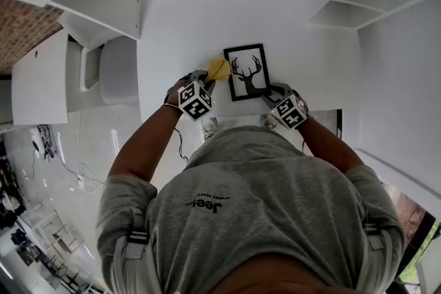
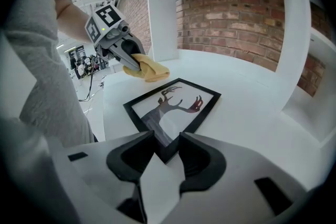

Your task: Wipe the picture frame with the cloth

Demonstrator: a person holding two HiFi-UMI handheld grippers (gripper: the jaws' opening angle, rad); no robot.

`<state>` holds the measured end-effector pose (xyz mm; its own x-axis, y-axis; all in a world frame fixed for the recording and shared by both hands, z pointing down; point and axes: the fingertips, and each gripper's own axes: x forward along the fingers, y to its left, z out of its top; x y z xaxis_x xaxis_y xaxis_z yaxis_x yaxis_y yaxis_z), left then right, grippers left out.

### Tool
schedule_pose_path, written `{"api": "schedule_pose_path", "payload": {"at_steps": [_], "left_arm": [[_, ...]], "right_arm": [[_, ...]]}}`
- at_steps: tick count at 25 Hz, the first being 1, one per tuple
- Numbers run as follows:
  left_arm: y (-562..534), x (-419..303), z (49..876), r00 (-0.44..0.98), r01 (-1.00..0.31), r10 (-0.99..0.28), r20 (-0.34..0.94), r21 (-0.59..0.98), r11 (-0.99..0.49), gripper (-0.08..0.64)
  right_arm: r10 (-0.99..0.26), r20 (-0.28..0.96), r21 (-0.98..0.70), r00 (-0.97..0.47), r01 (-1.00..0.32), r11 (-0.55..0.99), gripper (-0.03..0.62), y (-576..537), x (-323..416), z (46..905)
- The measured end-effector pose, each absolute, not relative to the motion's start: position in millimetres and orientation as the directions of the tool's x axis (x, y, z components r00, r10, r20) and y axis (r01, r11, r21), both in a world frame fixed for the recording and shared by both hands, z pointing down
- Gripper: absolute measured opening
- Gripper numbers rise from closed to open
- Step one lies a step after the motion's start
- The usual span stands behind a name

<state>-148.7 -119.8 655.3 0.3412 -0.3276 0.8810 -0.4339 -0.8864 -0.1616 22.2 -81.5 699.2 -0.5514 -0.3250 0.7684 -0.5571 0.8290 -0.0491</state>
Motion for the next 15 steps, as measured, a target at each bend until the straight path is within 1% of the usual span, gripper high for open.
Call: {"api": "schedule_pose_path", "payload": {"at_steps": [6,15], "left_arm": [[-114,-143,668,0.348,-0.412,-0.304,0.887,-0.146,-0.899,0.066],[-123,-86,691,0.355,-0.322,-0.245,0.902,-0.128,-0.938,0.066]], "right_arm": [[-0.34,0.76,-0.046,-0.554,-0.568,0.822,0.153,-82,19,701],[-0.343,0.759,-0.052,-0.553,-0.576,0.816,0.153,-79,15,695]]}}
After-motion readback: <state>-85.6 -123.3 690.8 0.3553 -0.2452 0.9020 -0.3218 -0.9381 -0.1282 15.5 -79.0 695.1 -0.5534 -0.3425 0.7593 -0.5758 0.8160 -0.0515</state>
